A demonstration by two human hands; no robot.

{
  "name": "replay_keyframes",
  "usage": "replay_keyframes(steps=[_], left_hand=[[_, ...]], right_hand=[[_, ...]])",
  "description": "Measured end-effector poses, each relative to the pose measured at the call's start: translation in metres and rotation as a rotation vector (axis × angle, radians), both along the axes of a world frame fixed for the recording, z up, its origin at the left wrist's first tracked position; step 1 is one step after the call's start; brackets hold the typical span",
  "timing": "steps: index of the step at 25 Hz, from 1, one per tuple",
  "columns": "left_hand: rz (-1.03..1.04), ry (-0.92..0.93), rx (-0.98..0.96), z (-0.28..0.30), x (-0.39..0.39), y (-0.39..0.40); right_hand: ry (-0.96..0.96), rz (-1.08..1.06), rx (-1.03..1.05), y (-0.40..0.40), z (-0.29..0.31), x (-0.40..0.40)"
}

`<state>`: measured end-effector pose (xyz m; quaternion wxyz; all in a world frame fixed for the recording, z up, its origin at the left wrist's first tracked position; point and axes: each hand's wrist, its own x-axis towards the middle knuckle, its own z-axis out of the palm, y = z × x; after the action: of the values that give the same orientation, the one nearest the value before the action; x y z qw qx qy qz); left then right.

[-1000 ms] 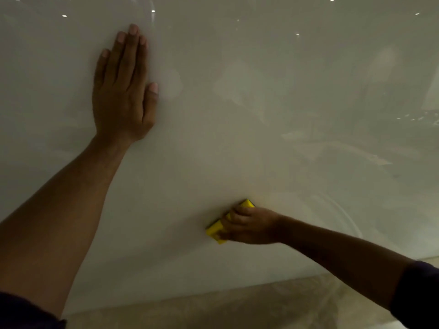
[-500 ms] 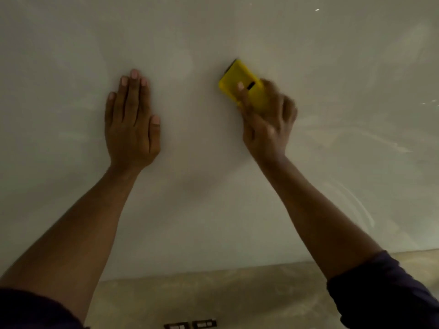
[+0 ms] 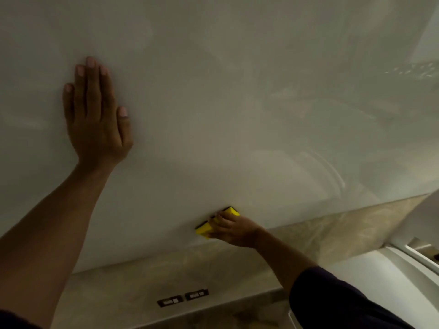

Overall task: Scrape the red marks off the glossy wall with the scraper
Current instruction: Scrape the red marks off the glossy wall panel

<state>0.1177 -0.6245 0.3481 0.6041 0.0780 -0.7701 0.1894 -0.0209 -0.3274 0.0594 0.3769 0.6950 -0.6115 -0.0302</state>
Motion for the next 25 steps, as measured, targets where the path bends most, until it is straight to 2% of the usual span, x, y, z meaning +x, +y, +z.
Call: replay_keyframes(steps=[4,9,14,17,18,20,22,25], left_hand=[[-0.040,-0.008,0.013,-0.002,-0.002,-0.001],[-0.040,-0.021,0.024,-0.004,-0.004,-0.003],[-0.058,-0.093,0.097,-0.005,-0.008,-0.010],[-0.001,-0.082,0.140,-0.012,-0.012,-0.003],[-0.031,-0.089,0.118,-0.014,-0.015,0.004],[-0.141,-0.258,-0.065,-0.013,-0.026,0.026],[-0.230,-0.423,-0.316,-0.010,-0.043,0.054],[-0.288,-0.455,-0.467,-0.022,-0.074,0.091]], right_hand=[[0.047,-0.084,0.222,0.083,-0.004,-0.045],[0.106,-0.208,0.224,0.166,0.022,-0.090],[0.101,-0.219,0.144,0.162,0.015,-0.082],[-0.097,-0.410,0.181,0.132,-0.028,-0.047],[-0.120,-0.471,0.226,0.115,-0.044,-0.031],[-0.103,-0.479,0.321,0.072,-0.057,-0.009],[-0.157,-0.392,0.390,0.043,-0.047,-0.002],[-0.011,-0.234,0.388,0.049,-0.030,-0.020]])
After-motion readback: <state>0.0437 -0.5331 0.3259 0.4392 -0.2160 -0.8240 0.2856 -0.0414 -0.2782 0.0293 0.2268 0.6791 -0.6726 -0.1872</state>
